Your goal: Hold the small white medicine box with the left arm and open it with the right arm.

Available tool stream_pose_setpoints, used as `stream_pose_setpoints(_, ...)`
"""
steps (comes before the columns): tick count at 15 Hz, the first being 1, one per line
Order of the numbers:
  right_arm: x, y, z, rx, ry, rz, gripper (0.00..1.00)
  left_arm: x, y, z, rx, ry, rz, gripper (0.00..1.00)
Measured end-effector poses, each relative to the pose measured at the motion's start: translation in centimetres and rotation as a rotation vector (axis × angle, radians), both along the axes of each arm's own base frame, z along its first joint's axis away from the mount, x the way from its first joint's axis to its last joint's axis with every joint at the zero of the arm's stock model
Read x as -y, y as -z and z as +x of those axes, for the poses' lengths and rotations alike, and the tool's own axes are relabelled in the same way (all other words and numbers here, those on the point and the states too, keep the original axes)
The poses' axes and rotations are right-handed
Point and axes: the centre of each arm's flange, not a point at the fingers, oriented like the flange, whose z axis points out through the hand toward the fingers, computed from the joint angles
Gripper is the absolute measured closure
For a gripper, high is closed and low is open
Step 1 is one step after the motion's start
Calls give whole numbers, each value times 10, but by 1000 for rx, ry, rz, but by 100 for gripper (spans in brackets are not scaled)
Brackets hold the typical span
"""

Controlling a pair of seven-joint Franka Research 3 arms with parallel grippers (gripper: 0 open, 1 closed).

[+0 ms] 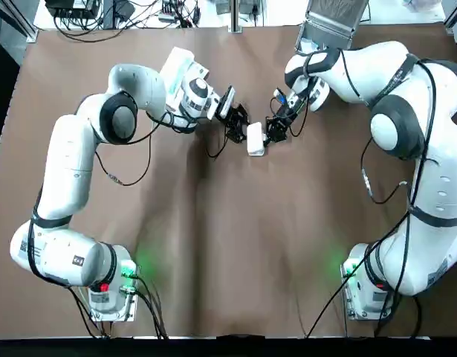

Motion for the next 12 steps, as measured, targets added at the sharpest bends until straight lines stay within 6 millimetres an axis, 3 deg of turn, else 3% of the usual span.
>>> stream_pose_setpoints(12,-14,-26,16,-35,-30,96,99,0,0,0,0,0,0,49)
